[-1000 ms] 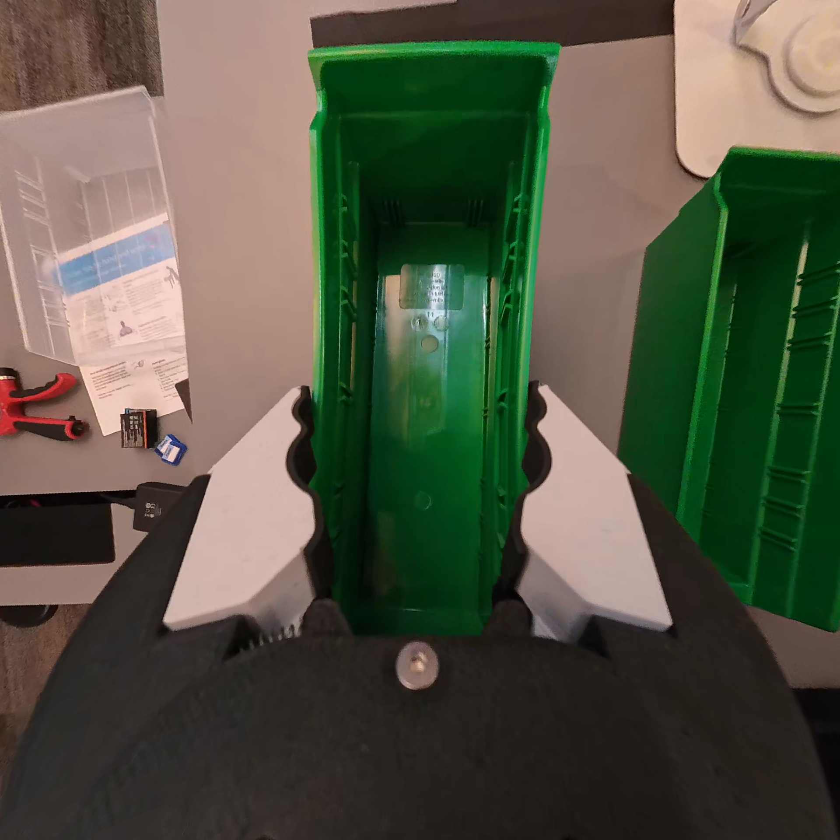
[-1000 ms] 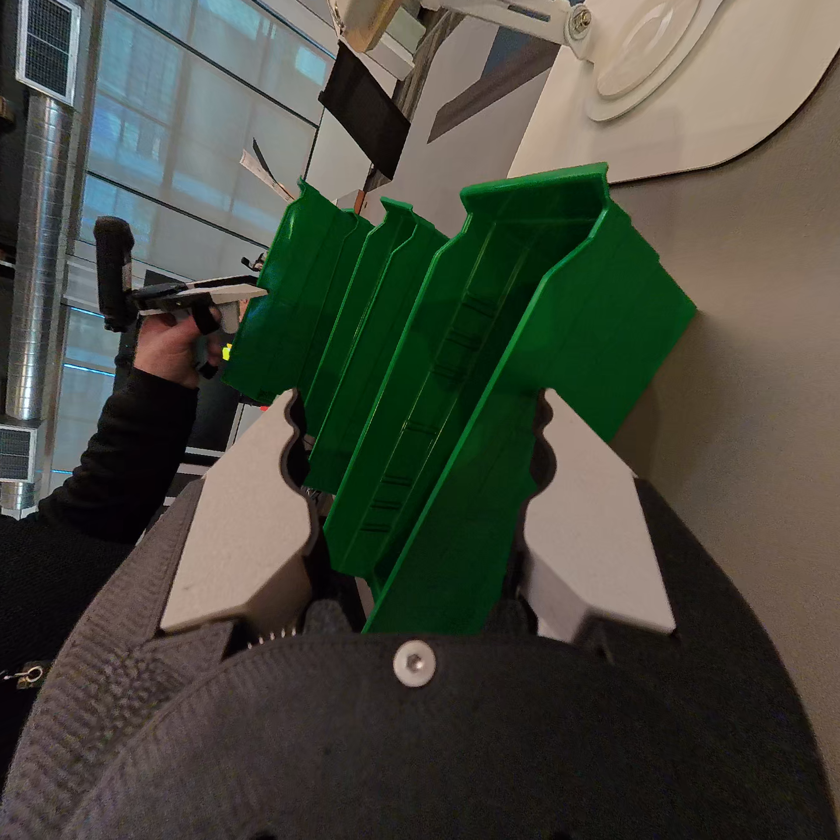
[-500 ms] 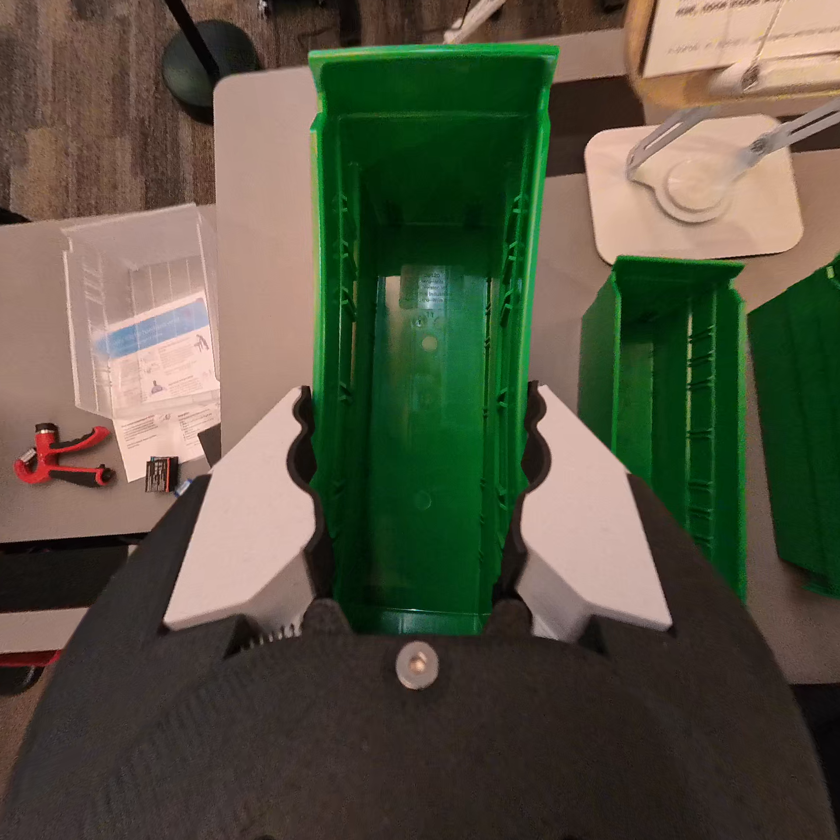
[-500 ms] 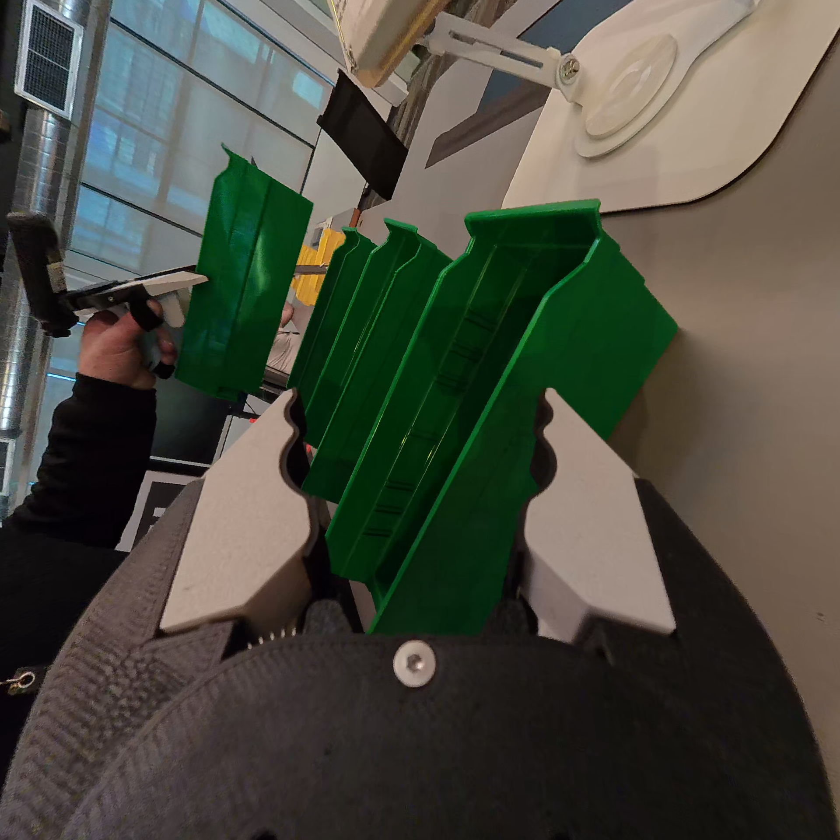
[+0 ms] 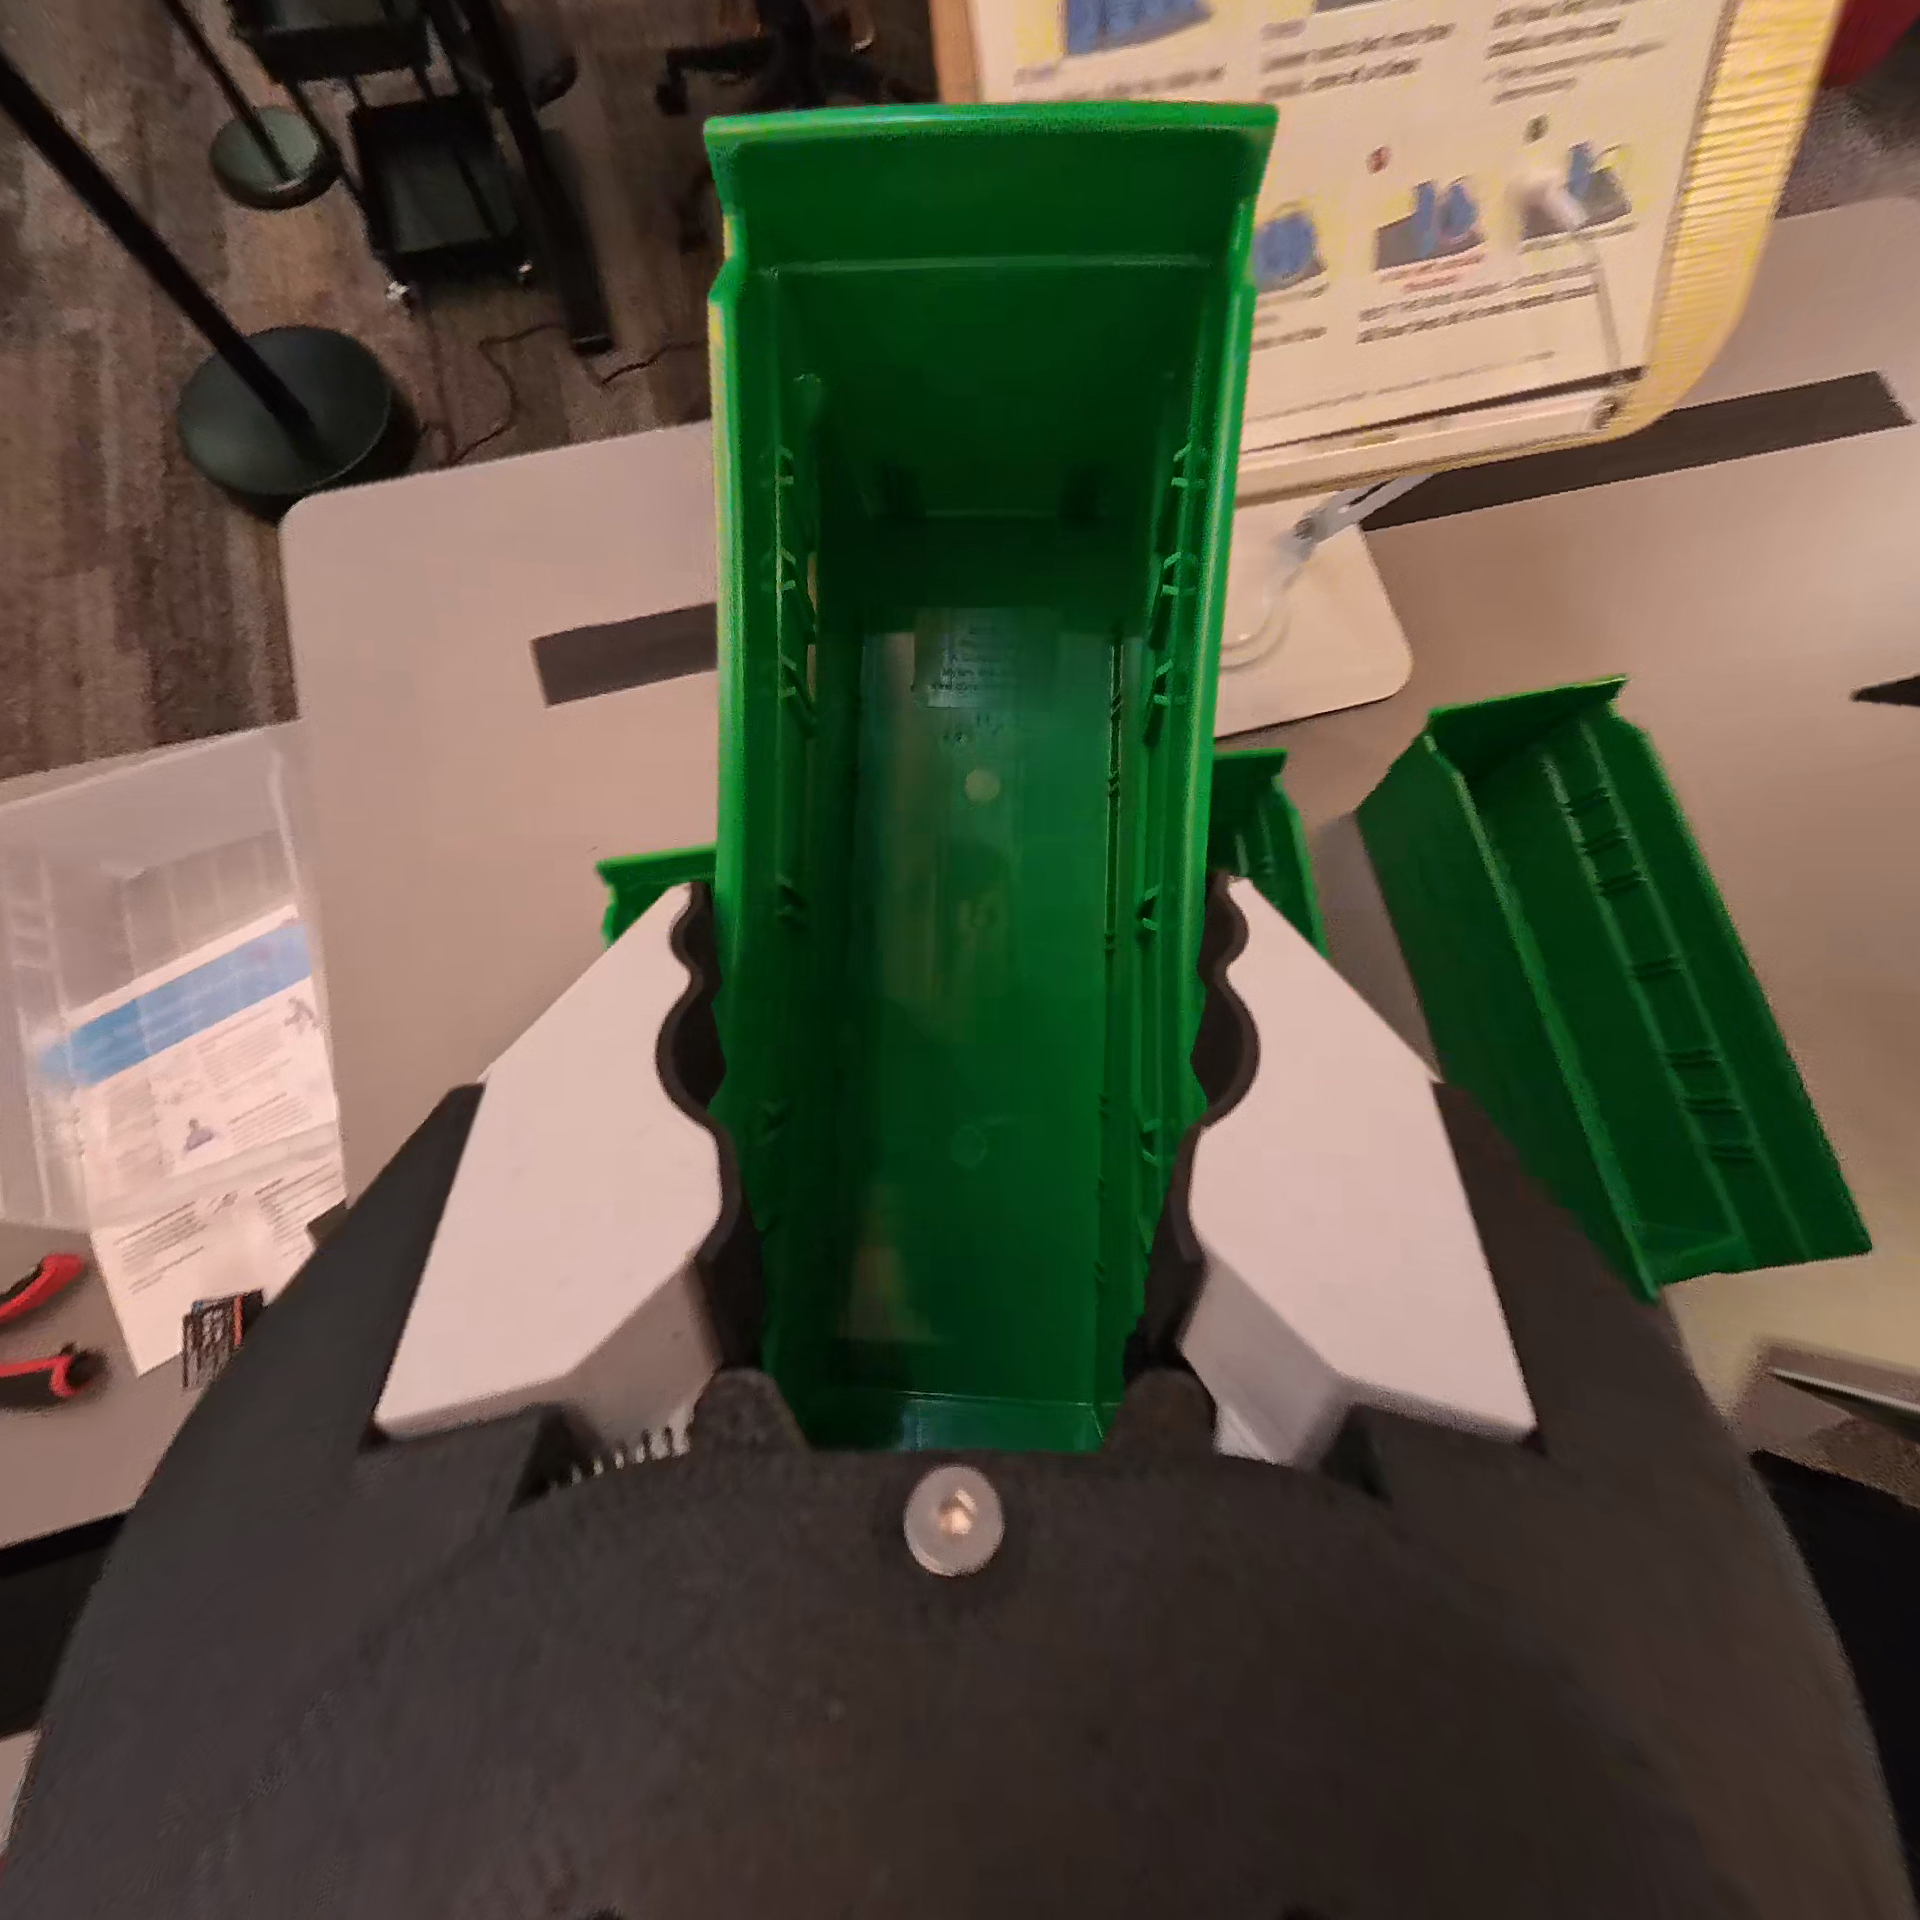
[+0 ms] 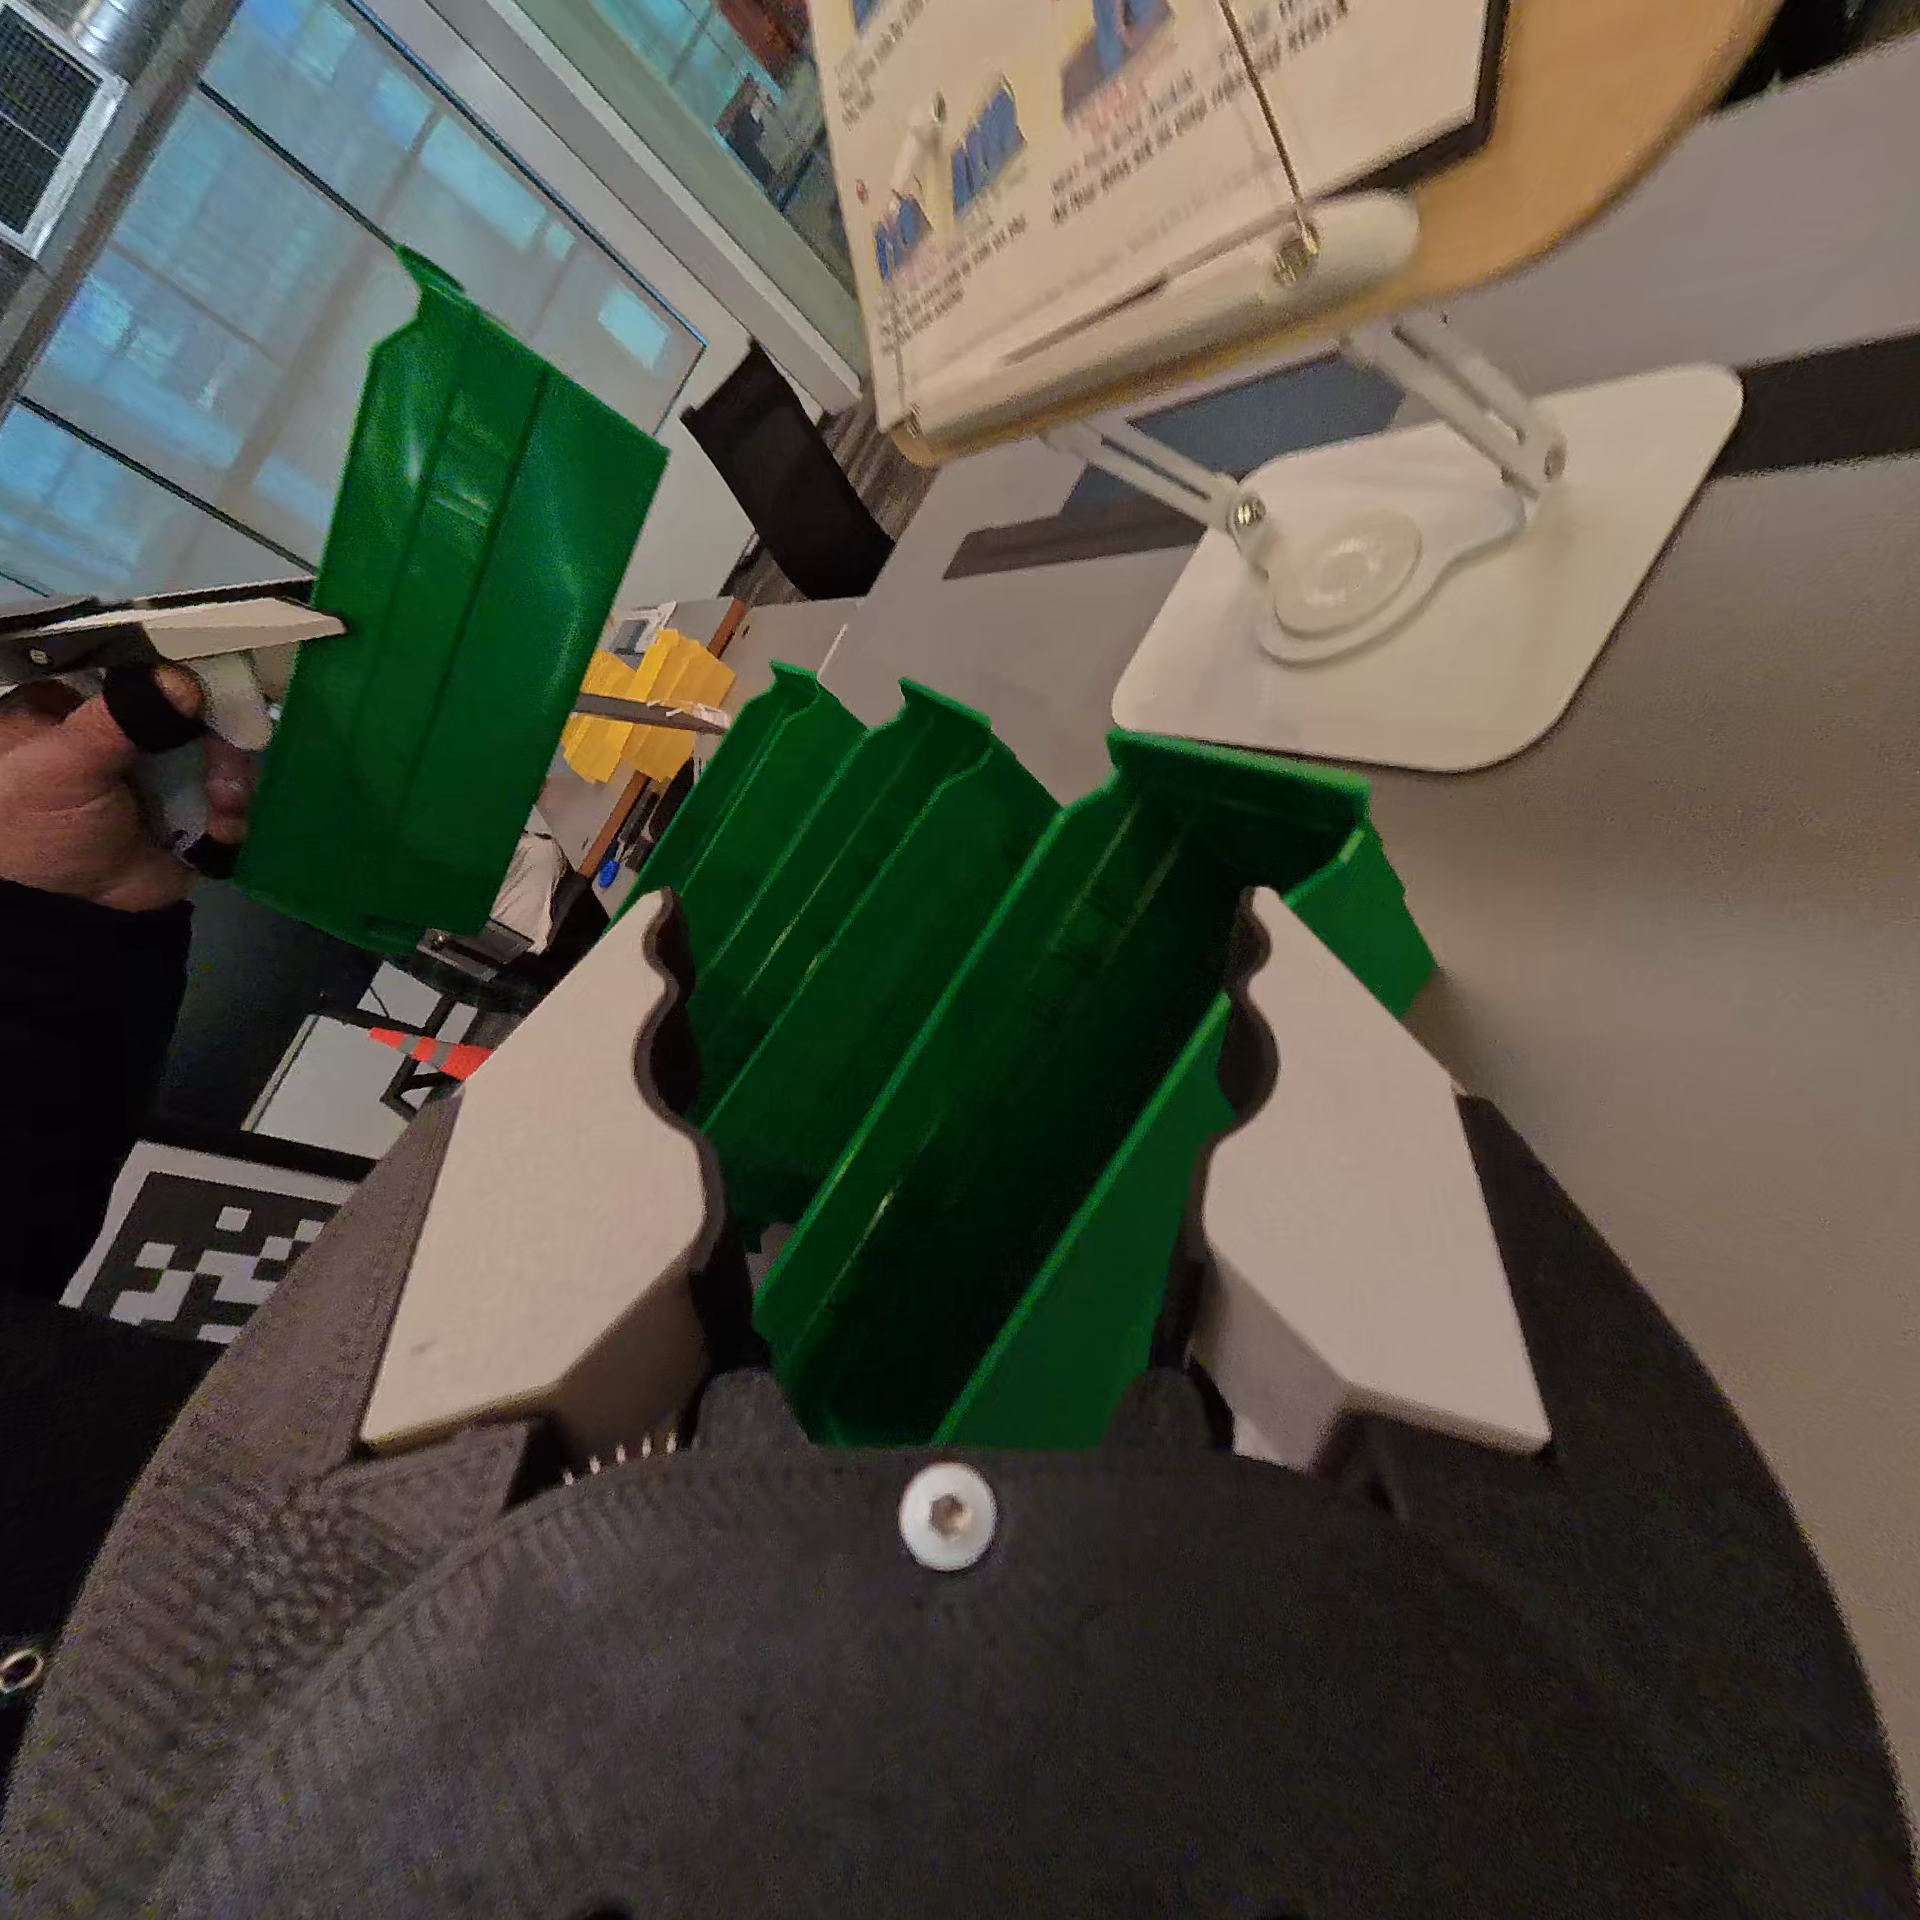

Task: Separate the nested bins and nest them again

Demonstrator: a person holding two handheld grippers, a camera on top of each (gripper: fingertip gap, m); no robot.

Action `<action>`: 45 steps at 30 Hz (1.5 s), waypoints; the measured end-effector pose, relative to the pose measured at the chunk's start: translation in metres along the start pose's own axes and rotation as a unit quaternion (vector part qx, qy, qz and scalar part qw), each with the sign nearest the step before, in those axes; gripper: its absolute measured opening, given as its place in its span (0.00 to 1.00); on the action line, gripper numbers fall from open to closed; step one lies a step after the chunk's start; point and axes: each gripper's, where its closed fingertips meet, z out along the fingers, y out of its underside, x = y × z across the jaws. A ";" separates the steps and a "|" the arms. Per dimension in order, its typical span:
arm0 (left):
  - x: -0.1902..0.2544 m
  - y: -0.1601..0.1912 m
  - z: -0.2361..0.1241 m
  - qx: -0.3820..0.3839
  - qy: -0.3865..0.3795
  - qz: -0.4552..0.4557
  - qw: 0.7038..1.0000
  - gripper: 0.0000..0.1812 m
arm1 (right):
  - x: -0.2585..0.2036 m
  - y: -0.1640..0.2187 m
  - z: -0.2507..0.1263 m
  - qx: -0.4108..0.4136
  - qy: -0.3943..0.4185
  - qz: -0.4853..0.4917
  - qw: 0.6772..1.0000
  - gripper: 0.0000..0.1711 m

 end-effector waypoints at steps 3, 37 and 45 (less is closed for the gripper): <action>0.025 -0.012 0.005 0.004 0.022 0.023 0.999 0.50 | -0.021 -0.010 0.001 0.012 -0.007 -0.022 1.000 0.59; 0.479 -0.011 0.130 -0.070 0.445 0.120 0.885 0.52 | 0.046 -0.005 -0.159 0.159 0.080 0.100 0.979 0.59; 0.497 0.049 0.180 -0.155 0.434 0.079 0.884 0.54 | 0.101 0.051 -0.159 0.105 0.073 0.174 0.976 0.59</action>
